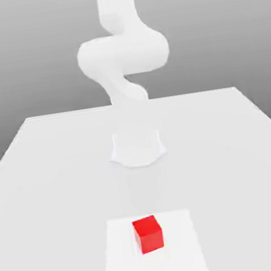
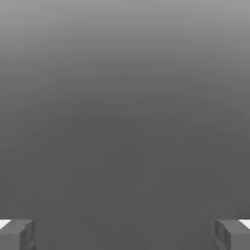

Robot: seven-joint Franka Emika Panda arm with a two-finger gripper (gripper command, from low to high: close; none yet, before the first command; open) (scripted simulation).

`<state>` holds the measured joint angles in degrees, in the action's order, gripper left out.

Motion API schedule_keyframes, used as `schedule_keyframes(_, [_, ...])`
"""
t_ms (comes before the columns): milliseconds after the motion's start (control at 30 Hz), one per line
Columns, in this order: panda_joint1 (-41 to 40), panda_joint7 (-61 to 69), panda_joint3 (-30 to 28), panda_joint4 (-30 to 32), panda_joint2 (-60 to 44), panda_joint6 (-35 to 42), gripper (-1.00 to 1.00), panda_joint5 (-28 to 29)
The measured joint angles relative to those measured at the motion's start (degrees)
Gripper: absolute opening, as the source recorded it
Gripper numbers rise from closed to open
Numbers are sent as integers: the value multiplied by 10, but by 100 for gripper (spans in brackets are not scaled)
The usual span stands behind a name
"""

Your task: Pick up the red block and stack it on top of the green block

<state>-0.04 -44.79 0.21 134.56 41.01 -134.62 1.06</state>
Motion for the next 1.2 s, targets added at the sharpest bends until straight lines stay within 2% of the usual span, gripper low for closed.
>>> schedule_keyframes(367, [2, 65, -10, 132, -237, -138, 0, 32])
schedule_keyframes(633, [8, 151, -18, 225, -402, -236, 0, -2])
schedule_keyframes(833, [3, 170, -10, 221, -526, -336, 0, -19])
schedule_keyframes(867, [2, 171, -9, 218, -546, -354, -100, -20])
schedule_keyframes(1067, [1, 170, -8, 217, -556, -362, -100, -19])
schedule_keyframes(1200, [-1, 167, -7, 224, -502, -316, -100, -16])
